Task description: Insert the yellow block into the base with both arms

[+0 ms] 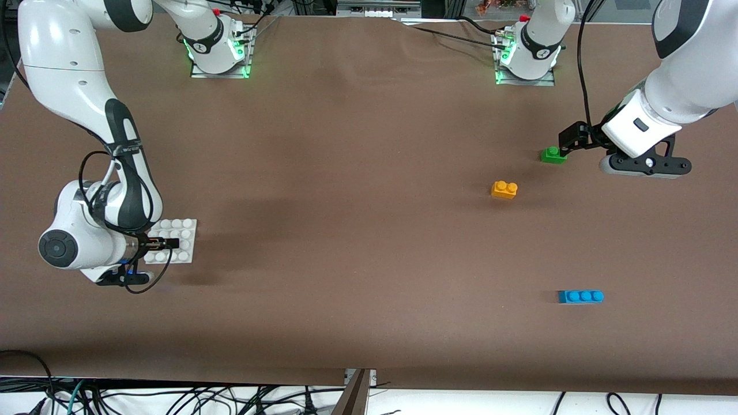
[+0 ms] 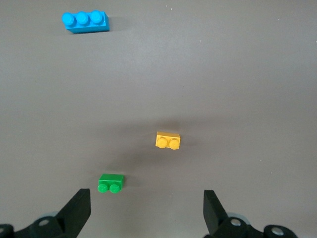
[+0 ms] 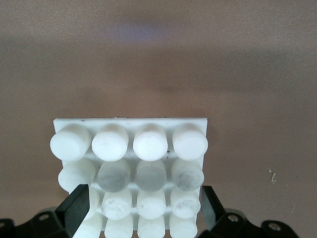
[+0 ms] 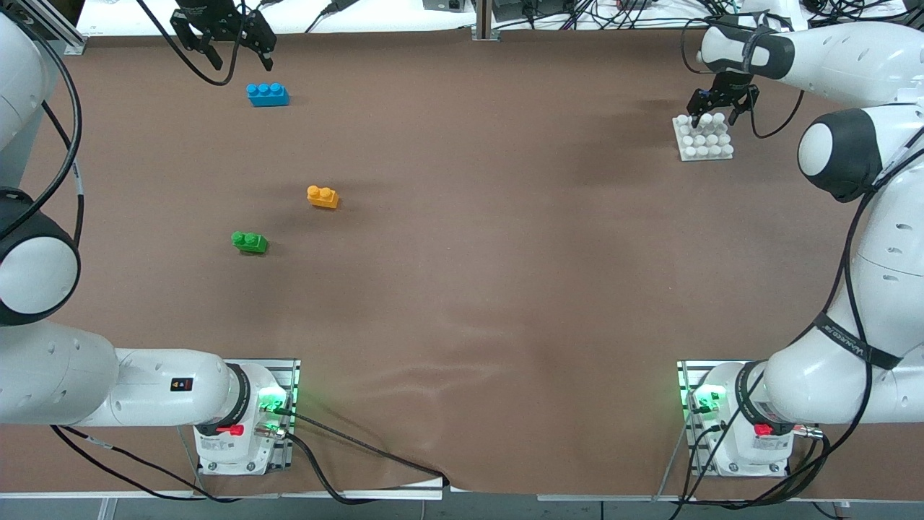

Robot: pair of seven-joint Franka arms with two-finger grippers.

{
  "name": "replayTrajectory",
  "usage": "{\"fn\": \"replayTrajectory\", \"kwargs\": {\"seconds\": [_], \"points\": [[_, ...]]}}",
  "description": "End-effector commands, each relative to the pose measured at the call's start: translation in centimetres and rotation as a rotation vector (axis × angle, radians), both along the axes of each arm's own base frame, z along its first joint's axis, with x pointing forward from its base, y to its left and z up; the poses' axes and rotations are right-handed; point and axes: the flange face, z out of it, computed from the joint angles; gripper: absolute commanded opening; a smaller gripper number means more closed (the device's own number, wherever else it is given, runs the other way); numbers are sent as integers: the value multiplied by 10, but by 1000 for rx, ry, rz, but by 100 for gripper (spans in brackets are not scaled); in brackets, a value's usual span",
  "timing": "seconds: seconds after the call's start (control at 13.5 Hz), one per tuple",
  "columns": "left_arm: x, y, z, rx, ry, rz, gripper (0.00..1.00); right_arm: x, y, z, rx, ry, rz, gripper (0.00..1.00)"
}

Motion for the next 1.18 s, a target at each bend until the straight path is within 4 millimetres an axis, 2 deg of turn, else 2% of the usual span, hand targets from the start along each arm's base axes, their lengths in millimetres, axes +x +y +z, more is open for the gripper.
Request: {"fn": "replayTrajectory", "kwargs": {"seconds": [0.0,0.59,0.66,1.11], "points": [[-2,3,3,-4,-1,-18,100,-5,-3,-7,-5,-7,5,100],[-1,3,6,-7,-5,-18,100,-13,5,-33,2,-24,0,100],[-1,3,4,-6,-2,-18,100,-12,12,-33,-1,-32,-7,100],[0,3,5,-6,-3,-15,100,-10,94,-41,7,-66,-35,100]]}}
